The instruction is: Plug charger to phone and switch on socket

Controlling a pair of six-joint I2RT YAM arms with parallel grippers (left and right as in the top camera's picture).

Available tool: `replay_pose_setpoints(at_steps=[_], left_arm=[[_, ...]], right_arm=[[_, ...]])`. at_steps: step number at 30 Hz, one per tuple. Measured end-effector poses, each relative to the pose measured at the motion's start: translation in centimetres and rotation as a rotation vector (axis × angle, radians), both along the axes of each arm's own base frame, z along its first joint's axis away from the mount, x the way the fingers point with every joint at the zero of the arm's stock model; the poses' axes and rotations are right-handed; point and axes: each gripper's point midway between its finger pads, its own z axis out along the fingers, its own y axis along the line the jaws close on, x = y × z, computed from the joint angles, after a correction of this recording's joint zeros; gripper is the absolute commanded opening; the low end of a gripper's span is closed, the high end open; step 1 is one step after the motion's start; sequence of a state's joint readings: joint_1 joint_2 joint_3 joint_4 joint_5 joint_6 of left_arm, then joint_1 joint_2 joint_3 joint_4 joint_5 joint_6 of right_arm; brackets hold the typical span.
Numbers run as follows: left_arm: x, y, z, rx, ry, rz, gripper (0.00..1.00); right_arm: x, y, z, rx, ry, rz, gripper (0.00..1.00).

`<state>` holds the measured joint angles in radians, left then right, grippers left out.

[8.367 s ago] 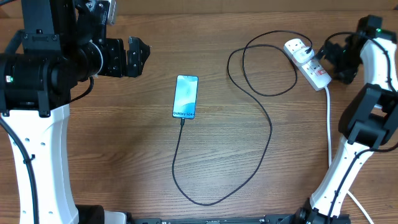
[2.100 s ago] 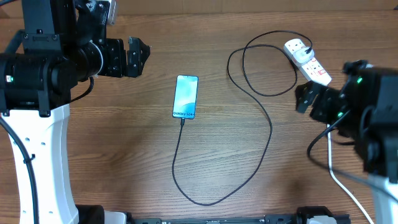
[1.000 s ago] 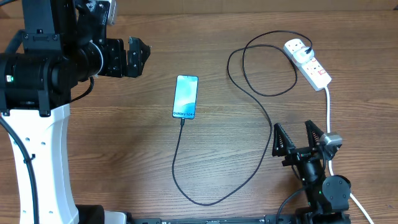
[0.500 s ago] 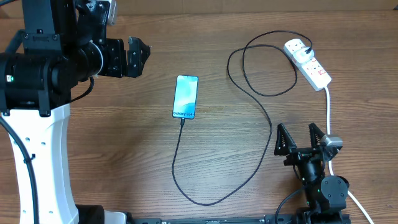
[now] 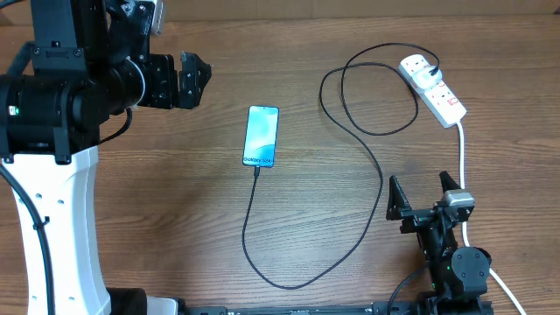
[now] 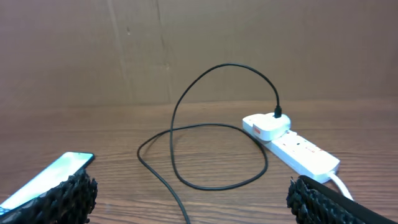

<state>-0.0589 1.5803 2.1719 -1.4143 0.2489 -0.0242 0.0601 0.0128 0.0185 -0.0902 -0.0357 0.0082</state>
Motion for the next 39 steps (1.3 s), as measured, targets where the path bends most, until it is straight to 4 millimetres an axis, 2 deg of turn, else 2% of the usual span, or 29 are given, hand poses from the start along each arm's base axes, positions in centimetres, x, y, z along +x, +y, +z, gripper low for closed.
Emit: replay_pose_setpoints(at_steps=[34, 39], left_arm=[[0.0, 0.1, 0.0, 0.006, 0.0, 0.005, 1.0], [-1.2, 1.1, -1.4, 0.051, 0.072, 0.04, 1.0]], right_arm=[[0.0, 0.0, 0.0, -0.031, -0.004, 0.001, 1.0], [0.0, 0.0, 0.0, -0.031, -0.004, 0.002, 1.0]])
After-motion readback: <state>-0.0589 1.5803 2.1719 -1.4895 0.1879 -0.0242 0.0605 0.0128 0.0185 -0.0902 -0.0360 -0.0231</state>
